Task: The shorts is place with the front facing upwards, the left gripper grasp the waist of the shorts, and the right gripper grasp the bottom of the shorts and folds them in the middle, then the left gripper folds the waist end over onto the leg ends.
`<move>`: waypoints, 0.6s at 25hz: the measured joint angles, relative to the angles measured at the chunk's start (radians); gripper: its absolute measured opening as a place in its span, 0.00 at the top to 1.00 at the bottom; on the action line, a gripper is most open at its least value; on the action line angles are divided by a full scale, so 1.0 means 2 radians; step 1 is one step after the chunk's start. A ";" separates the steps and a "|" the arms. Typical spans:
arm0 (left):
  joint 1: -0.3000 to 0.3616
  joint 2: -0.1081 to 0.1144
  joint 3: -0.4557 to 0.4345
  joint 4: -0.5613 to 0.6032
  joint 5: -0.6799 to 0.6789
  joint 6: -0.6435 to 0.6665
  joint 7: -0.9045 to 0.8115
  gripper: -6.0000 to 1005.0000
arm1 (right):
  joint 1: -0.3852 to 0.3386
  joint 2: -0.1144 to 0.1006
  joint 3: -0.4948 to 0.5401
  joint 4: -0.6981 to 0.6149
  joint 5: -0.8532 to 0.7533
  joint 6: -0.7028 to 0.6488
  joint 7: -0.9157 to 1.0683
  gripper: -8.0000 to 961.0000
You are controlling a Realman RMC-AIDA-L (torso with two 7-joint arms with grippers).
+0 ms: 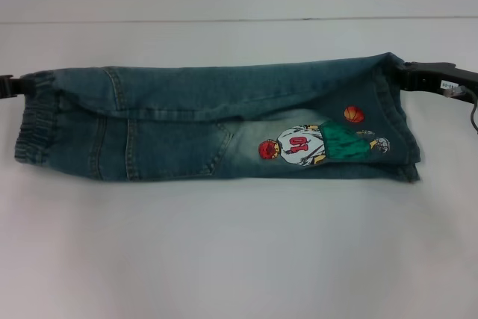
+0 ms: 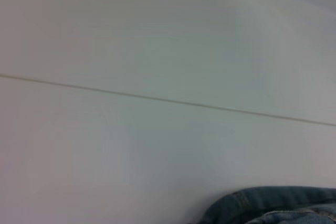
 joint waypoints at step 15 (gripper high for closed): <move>-0.005 -0.013 0.039 -0.009 -0.019 -0.056 0.015 0.93 | 0.015 0.013 -0.002 0.010 0.001 0.059 -0.031 0.98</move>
